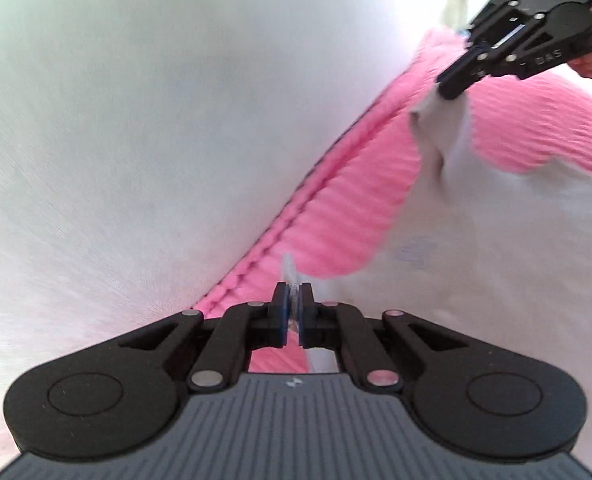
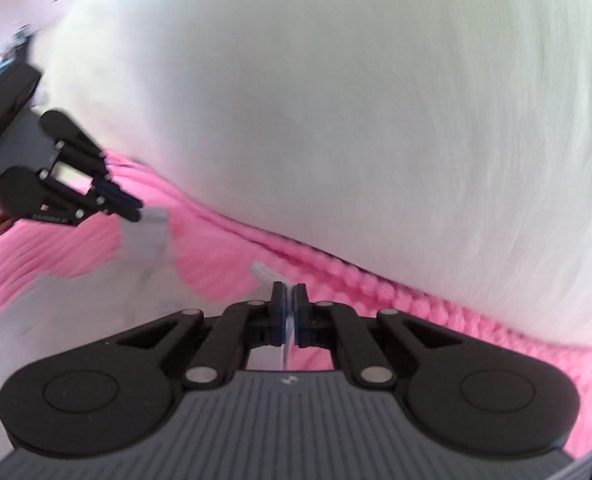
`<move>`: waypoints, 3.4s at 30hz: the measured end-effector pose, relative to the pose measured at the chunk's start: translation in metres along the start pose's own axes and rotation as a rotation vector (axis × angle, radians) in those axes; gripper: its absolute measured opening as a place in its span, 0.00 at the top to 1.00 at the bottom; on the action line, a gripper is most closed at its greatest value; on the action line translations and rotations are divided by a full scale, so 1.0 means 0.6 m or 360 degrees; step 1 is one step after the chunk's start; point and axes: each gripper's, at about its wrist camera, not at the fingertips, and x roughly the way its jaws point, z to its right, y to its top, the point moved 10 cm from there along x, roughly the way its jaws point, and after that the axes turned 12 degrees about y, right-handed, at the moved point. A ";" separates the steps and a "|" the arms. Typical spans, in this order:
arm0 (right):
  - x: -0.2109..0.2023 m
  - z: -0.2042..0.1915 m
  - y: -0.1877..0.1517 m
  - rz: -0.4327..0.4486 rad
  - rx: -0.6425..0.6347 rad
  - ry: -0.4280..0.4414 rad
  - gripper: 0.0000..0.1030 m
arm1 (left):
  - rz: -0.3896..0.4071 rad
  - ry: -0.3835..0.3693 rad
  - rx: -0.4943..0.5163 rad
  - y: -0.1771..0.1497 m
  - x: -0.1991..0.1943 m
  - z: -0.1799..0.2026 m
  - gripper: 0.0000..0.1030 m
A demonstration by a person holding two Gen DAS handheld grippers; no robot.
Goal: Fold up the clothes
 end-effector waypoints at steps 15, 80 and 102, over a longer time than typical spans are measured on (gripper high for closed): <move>-0.141 -0.394 -0.352 -0.0579 -0.0492 -0.0364 0.86 | -0.0016 0.0126 0.0447 -0.237 -0.316 0.340 0.90; -0.128 -0.532 -0.405 -0.0586 -0.1167 -0.0411 1.00 | 0.0081 0.0477 0.1237 -0.197 -0.313 0.466 1.00; -0.132 -0.571 -0.440 -0.0642 -0.1229 -0.0446 1.00 | -0.0087 0.0551 0.1217 -0.275 -0.326 0.563 0.99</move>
